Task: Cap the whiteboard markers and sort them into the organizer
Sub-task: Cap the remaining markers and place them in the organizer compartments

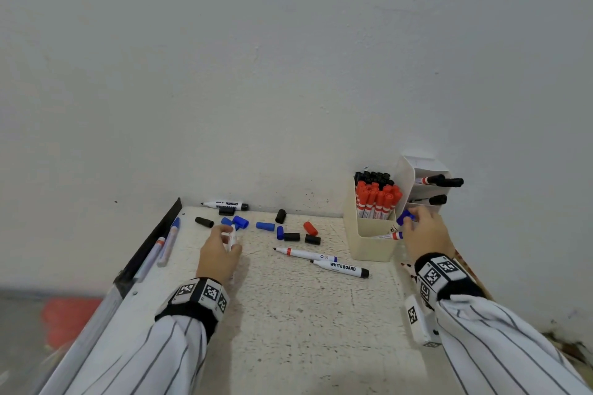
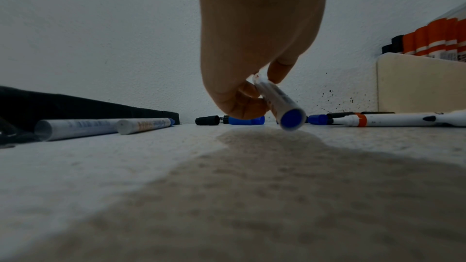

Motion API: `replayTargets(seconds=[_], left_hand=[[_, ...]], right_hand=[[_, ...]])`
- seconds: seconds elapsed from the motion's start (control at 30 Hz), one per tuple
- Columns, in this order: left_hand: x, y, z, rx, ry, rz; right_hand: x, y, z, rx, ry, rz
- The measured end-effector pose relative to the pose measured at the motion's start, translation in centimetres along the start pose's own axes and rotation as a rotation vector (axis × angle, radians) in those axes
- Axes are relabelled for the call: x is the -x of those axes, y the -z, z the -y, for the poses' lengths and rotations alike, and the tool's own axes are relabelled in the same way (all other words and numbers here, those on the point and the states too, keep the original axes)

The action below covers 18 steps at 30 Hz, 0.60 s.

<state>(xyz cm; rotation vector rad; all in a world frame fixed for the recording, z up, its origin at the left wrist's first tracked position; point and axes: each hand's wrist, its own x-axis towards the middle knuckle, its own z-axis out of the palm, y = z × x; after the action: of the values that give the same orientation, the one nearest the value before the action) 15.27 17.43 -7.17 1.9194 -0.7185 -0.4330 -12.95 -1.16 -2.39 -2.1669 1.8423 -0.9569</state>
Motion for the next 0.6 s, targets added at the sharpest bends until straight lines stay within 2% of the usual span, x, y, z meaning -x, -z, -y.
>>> replayTargets(seconds=[0.07, 0.13, 0.2, 0.27, 0.33, 0.4, 0.5, 0.6], left_hand=[[-0.1, 0.0, 0.1, 0.003, 0.004, 0.000], [-0.2, 0.0, 0.3, 0.004, 0.006, -0.010], [-0.2, 0.0, 0.3, -0.002, 0.007, -0.028], [-0.3, 0.0, 0.4, -0.008, 0.002, -0.058], [-0.4, 0.0, 0.5, -0.001, 0.004, -0.086], [-0.6, 0.0, 0.6, -0.001, 0.015, -0.115], [-0.9, -0.2, 1.0, -0.006, 0.027, -0.120], [-1.1, -0.3, 1.3, -0.030, 0.014, -0.109]], right_hand=[[0.2, -0.1, 0.4, 0.056, -0.033, 0.004], [0.7, -0.3, 1.2, 0.054, -0.029, -0.089], [1.3, -0.8, 2.2, -0.064, 0.101, -0.230], [2.0, -1.6, 3.7, -0.204, 0.295, -0.269], [2.7, -2.4, 5.8, -0.306, 0.433, -0.137], [3.4, -3.4, 8.3, -0.378, 0.497, 0.040], [4.2, -5.9, 11.6, -0.407, 0.490, 0.328], [4.7, -8.9, 14.1, -0.232, 0.445, 0.611]])
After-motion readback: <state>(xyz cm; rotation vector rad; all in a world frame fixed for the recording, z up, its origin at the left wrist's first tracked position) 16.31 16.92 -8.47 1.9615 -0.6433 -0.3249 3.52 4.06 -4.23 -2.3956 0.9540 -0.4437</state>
